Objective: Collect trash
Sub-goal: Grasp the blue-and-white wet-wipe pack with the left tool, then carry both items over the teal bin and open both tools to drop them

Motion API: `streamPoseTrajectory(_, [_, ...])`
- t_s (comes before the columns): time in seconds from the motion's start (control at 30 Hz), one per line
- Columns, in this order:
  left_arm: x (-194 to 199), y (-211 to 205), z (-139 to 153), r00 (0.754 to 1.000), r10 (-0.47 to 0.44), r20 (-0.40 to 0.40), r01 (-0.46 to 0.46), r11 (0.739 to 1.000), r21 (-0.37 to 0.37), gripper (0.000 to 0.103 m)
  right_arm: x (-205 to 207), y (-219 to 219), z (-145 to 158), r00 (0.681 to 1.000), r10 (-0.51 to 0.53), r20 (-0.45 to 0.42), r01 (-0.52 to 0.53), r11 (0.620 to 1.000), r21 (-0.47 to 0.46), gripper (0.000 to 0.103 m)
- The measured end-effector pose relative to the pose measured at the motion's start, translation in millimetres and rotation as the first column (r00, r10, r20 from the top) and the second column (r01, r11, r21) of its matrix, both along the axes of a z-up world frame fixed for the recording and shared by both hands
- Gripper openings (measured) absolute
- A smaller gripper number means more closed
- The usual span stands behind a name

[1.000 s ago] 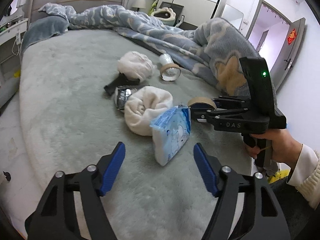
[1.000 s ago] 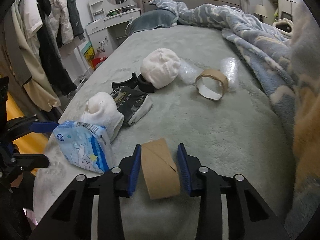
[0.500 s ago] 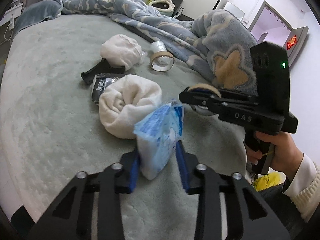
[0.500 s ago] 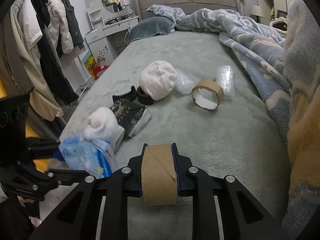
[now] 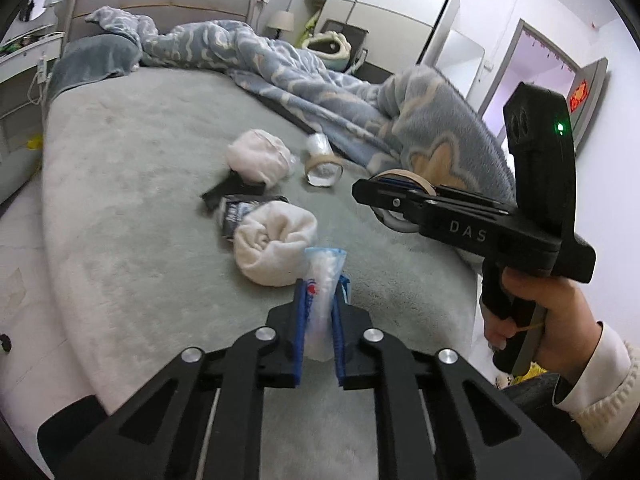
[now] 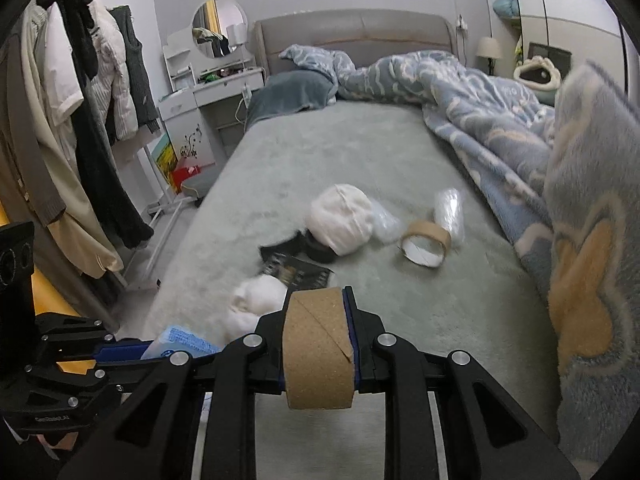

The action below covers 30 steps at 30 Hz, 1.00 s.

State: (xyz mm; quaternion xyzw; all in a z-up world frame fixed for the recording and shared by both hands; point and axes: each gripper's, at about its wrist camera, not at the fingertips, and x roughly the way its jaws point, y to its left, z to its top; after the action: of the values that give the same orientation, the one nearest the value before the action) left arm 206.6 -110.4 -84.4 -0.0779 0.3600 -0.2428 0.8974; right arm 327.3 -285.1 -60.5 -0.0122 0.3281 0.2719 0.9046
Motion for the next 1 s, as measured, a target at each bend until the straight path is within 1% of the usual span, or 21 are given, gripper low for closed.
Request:
streamPoseTrajectory(0.13, [-14, 20, 4, 0.999, 0.04, 0.006, -0.04, 0.999, 0.014, 0.01, -11, 17, 11, 1.0, -0.003, 0.01, 0.003, 1.0, 0.014, 0.022])
streamPoseTrajectory(0.3, [-32, 48, 14, 0.996, 0.081, 0.033, -0.082, 0.996, 0.02, 0.01, -28, 51, 26, 0.999, 0.026, 0.021, -0.026, 0.999, 0.026, 0.022])
streamPoseTrajectory(0.37, [-39, 65, 16, 0.993, 0.115, 0.036, -0.116, 0.993, 0.019, 0.01, -39, 69, 26, 0.999, 0.041, 0.012, -0.041, 0.999, 0.026, 0.022])
streamPoseTrajectory(0.43, [-42, 80, 14, 0.986, 0.163, 0.022, -0.163, 0.986, 0.021, 0.01, -47, 86, 25, 0.999, 0.051, -0.004, -0.051, 0.998, 0.025, 0.022])
streamPoseTrajectory(0.53, [-44, 103, 7, 0.967, 0.254, -0.009, -0.253, 0.964, 0.08, 0.01, -60, 115, 20, 0.997, 0.071, -0.03, -0.07, 0.997, 0.023, 0.022])
streamPoseTrajectory(0.63, [-44, 129, -11, 0.94, 0.331, -0.076, -0.318, 0.937, 0.148, 0.01, -71, 138, 15, 0.995, 0.089, -0.054, -0.088, 0.996, 0.02, 0.022])
streamPoseTrajectory(0.73, [-45, 150, -27, 0.917, 0.376, -0.13, -0.351, 0.919, 0.179, 0.01, -78, 159, 7, 0.992, 0.1, -0.083, -0.099, 0.995, 0.015, 0.022])
streamPoseTrajectory(0.8, [-46, 162, -36, 0.904, 0.393, -0.166, -0.36, 0.912, 0.199, 0.01, -82, 173, 1, 0.989, 0.112, -0.1, -0.112, 0.994, 0.001, 0.022])
streamPoseTrajectory(1.0, [-57, 192, -62, 0.868, 0.426, -0.255, -0.378, 0.9, 0.217, 0.01, -91, 211, -10, 0.98, 0.148, -0.131, -0.152, 0.988, -0.022, 0.022])
